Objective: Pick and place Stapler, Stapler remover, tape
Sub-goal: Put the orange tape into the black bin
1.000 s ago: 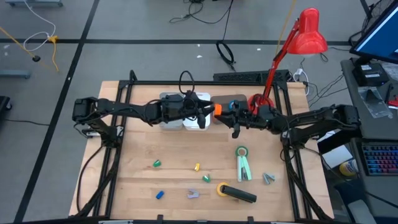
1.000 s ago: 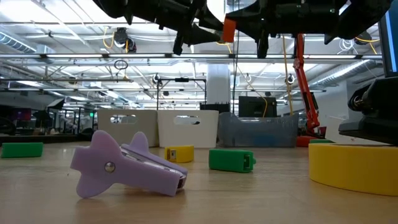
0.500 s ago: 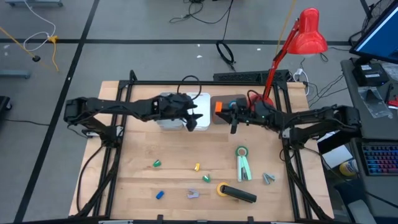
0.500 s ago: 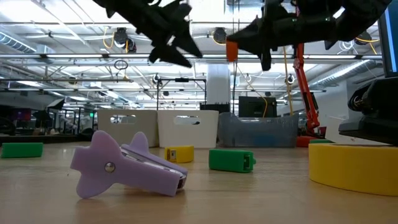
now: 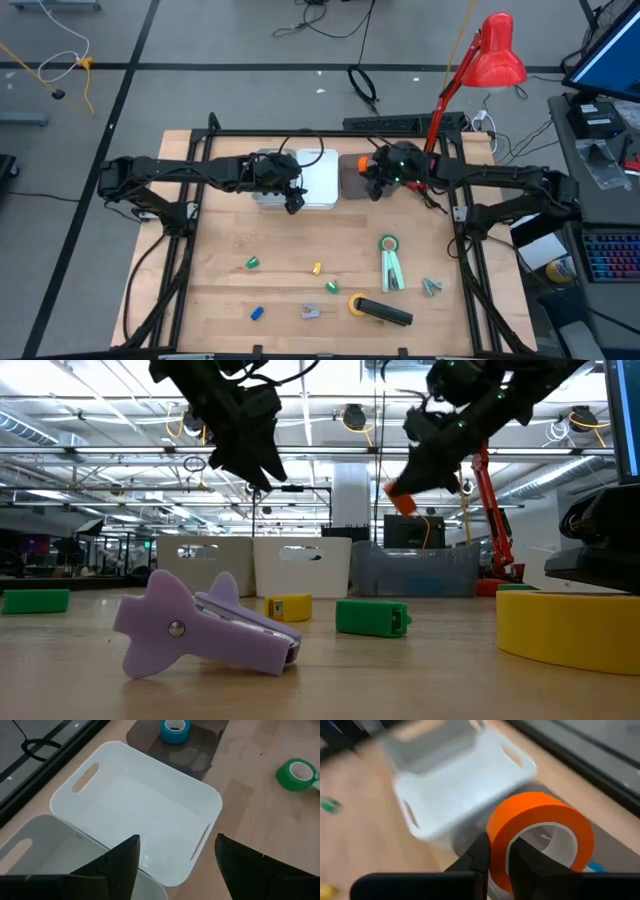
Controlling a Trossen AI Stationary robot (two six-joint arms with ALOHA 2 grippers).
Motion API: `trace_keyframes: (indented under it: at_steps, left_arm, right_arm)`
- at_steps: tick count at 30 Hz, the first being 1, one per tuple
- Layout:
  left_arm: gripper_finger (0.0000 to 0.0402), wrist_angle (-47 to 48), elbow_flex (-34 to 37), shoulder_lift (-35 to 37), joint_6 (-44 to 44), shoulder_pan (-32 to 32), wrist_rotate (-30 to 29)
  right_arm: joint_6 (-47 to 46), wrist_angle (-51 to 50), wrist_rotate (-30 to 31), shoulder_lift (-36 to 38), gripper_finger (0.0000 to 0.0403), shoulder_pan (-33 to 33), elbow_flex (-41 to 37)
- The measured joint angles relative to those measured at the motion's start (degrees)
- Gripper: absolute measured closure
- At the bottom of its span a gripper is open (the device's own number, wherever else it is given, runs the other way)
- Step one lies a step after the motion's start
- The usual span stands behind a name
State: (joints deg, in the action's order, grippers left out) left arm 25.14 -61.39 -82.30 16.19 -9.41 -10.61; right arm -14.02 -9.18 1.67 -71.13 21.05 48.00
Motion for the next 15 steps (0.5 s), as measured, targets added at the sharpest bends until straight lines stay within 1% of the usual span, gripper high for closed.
trace_keyframes:
  at_steps: [9,15]
  left_arm:
    - [0.0144,-1.42,0.0,-0.04,0.02,-0.7,0.03]
    - [0.0144,-1.42,0.0,-0.04,0.02,-0.7,0.04]
  right_arm:
    - [3.84,-10.15,-0.24,-4.85,0.0368,2.5,0.87]
    - [6.12,-11.15,-0.46,-8.1,0.0368,2.64,0.88]
